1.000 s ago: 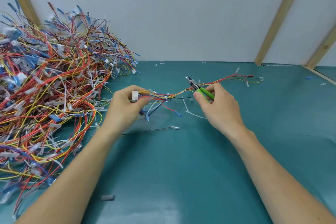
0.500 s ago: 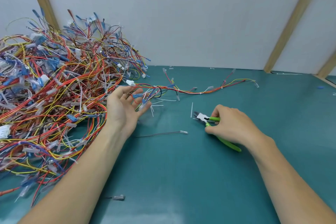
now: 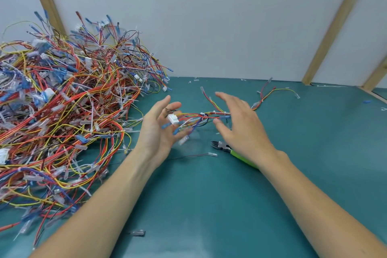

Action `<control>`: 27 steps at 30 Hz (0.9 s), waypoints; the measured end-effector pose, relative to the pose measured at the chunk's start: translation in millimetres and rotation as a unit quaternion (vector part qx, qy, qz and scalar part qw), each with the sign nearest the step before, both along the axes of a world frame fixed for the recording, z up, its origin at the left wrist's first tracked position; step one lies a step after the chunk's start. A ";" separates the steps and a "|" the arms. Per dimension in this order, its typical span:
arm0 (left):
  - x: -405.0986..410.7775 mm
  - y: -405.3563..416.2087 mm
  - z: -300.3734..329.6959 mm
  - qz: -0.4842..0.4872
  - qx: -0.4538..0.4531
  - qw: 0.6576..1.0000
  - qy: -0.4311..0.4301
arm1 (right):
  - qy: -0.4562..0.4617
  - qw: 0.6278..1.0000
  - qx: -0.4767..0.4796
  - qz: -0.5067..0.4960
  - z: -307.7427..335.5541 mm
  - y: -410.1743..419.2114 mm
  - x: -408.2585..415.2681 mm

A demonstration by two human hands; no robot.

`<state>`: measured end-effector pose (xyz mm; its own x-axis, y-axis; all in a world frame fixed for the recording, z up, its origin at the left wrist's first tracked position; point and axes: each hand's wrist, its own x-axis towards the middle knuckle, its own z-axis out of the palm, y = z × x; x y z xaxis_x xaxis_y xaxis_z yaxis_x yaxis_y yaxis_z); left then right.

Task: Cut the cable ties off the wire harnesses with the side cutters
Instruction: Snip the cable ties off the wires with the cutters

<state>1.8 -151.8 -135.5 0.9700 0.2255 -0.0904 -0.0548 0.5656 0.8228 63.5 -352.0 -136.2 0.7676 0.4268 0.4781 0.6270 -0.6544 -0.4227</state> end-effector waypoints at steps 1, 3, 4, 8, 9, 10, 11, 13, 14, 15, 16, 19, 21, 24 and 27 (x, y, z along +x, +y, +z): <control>-0.9 -1.1 -0.2 -0.007 0.006 1.000 0.001 | 0.000 0.999 -0.028 0.016 0.2 3.7 4.8; -1.4 -2.4 0.5 -0.020 0.007 1.000 0.005 | 0.026 0.995 -0.089 0.037 -1.1 5.7 16.8; -1.5 -2.3 0.5 -0.023 0.002 1.000 0.004 | 0.045 0.992 -0.108 0.044 -2.0 4.8 22.1; -1.2 -0.7 0.7 -0.049 0.021 0.999 -0.004 | 0.095 0.989 -0.081 0.078 -6.1 -0.9 31.9; -1.3 -0.7 1.3 -0.058 0.018 0.998 -0.006 | 0.094 0.990 -0.063 0.082 -8.2 -1.9 32.3; -1.4 -0.6 2.1 -0.060 0.007 0.998 -0.008 | 0.089 0.992 -0.048 0.081 -10.7 -2.6 31.5; -1.9 -0.1 3.2 -0.052 -0.008 0.999 -0.005 | 0.080 0.993 -0.036 0.077 -14.0 -3.1 30.4; -1.1 2.8 3.8 -0.015 -0.041 0.999 0.014 | 0.046 0.997 -0.015 0.063 -21.0 -4.5 26.5; -0.6 5.0 3.1 0.008 -0.062 0.998 0.023 | 0.026 0.998 -0.002 0.055 -23.2 -5.4 23.6; 0.6 7.5 1.8 0.031 -0.081 0.996 0.032 | 0.011 0.999 0.013 0.051 -23.7 -5.7 20.3; 2.3 10.5 0.2 0.052 -0.090 0.994 0.039 | 0.002 0.998 0.030 0.050 -22.6 -5.6 17.3; 6.9 14.4 -5.4 0.112 -0.076 0.989 0.060 | -0.007 0.996 0.081 0.041 -19.5 -5.8 12.7; 7.8 13.3 -8.0 0.154 -0.043 0.984 0.080 | -0.010 0.994 0.105 0.033 -19.0 -5.3 11.9; 5.9 8.8 -6.1 0.212 0.035 0.973 0.084 | -0.001 0.987 0.158 0.020 -21.0 -0.8 9.7; 2.7 -1.4 -2.9 0.194 0.183 0.964 0.025 | 0.021 0.978 0.207 0.001 -22.4 5.7 5.2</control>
